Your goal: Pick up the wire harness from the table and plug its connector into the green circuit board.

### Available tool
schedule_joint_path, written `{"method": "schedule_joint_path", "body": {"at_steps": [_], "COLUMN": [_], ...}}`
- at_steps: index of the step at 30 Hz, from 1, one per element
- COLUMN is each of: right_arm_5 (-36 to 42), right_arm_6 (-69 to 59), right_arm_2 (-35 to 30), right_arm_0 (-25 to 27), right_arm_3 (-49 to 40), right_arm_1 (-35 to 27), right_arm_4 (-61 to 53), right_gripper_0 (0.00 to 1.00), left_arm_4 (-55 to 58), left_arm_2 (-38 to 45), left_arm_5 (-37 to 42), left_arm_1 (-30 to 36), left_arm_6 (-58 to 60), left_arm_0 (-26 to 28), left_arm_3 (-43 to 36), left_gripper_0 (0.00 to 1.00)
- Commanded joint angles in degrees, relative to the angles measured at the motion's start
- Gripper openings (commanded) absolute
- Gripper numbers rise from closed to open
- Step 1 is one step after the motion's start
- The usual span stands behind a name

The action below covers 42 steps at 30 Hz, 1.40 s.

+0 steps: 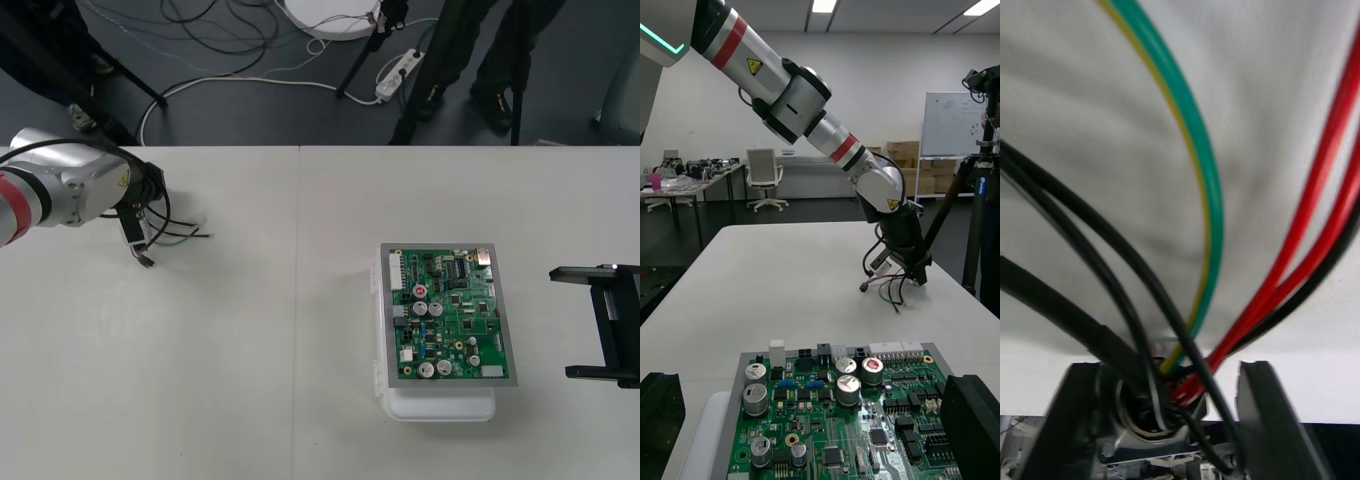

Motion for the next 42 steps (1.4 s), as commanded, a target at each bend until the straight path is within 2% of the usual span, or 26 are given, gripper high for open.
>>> {"method": "schedule_joint_path", "body": {"at_steps": [1, 14, 23, 36, 42], "right_arm_5": [0.01, -0.60, -0.60, -0.60, -0.95], "right_arm_6": [0.91, 0.47, 0.38, 0.38, 0.29], "right_arm_2": [-1.68, -1.68, -1.86, -2.38, -2.38], "right_arm_0": [-1.31, -1.31, -1.31, -1.31, -1.31], "right_arm_3": [0.80, 1.86, 1.94, 2.38, 2.73], "right_arm_1": [-1.05, -1.05, -0.79, 0.36, 0.36], "right_arm_4": [0.07, -0.02, -0.02, -0.02, -0.02], "right_gripper_0": [1.00, 1.00, 1.00, 1.00, 1.00], "left_arm_4": [-1.10, -0.05, 9.00, 13.66, 14.01], "left_arm_2": [0.29, 0.73, 1.43, 10.84, 12.24], "left_arm_5": [2.60, 2.60, 0.75, -12.96, -18.50], "left_arm_1": [-1.36, -1.01, 3.04, 11.39, 17.19], "left_arm_6": [-4.86, -3.90, -3.55, -2.84, 1.20], "left_arm_0": [0.06, -0.03, 0.06, -0.03, 0.06], "left_arm_3": [0.17, 0.61, -0.18, -6.78, -15.65], "left_gripper_0": [0.00, 0.00, 0.00, 0.00, 0.00]}}
